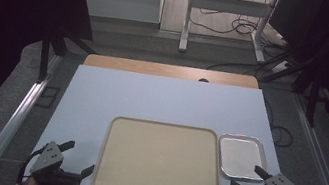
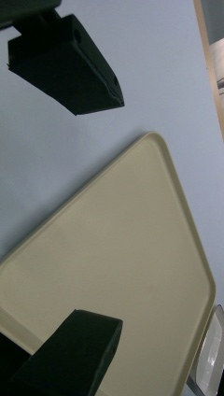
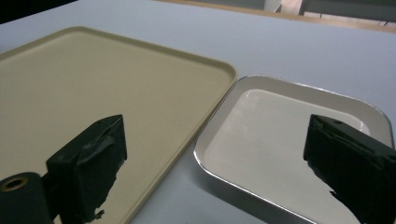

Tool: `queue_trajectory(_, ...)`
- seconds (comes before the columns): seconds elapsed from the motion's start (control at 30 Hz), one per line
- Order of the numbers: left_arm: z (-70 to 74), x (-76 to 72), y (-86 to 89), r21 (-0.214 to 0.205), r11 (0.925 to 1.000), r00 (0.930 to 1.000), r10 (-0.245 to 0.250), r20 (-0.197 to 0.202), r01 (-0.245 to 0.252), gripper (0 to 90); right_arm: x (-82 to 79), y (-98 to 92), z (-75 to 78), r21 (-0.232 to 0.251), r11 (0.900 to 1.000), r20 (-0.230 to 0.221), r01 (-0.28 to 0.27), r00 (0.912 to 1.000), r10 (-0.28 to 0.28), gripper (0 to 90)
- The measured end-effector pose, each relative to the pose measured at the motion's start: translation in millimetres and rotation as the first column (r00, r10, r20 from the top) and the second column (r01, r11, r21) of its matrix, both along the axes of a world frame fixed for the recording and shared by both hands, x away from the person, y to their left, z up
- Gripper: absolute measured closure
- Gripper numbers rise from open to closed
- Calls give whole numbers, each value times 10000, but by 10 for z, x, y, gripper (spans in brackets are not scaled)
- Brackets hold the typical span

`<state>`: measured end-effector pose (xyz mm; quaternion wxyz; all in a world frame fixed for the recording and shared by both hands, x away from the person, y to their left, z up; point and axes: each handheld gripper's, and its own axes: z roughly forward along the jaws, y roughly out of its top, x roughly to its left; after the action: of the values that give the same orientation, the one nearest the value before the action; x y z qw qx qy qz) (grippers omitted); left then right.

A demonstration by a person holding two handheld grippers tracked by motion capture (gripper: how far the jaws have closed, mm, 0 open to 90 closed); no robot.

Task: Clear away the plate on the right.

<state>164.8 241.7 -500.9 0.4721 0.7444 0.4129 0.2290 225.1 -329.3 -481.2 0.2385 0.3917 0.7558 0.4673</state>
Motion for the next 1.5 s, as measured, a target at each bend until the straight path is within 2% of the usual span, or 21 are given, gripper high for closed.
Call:
queue_trajectory(0.17, -1, 2, 4, -2, 10000, 10000, -17, -21, 17, 0, 19, -14, -11, 5, 10000, -162, -20, 9999, 20, 35)
queue_trajectory(0.33, -1, 5, 5, -14, 10000, 10000, 66, -62, -66, 0, 49, 7, -53, -348, 9993, -495, -120, 9987, 103, 30)
queue_trajectory(0.47, -1, 5, 4, -9, 10000, 9999, 88, -68, -88, 0, 56, 3, -61, -433, 9990, -509, -135, 9986, 113, 28)
queue_trajectory(0.87, -2, 10, 2, 12, 10000, 9999, 61, -99, -61, 0, 57, -4, -63, 3, 9999, -634, -111, 9979, 111, 37)
queue_trajectory(1.2, -2, 10, 0, 16, 10000, 9999, 55, -109, -55, 0, 86, -22, -72, -126, 9999, -534, -99, 9985, 92, 40)
queue_trajectory(1.5, -3, 10, -1, 17, 10000, 9999, 46, -109, -46, 0, 154, -78, -98, -26, 10000, -878, 89, 9961, -91, 38)
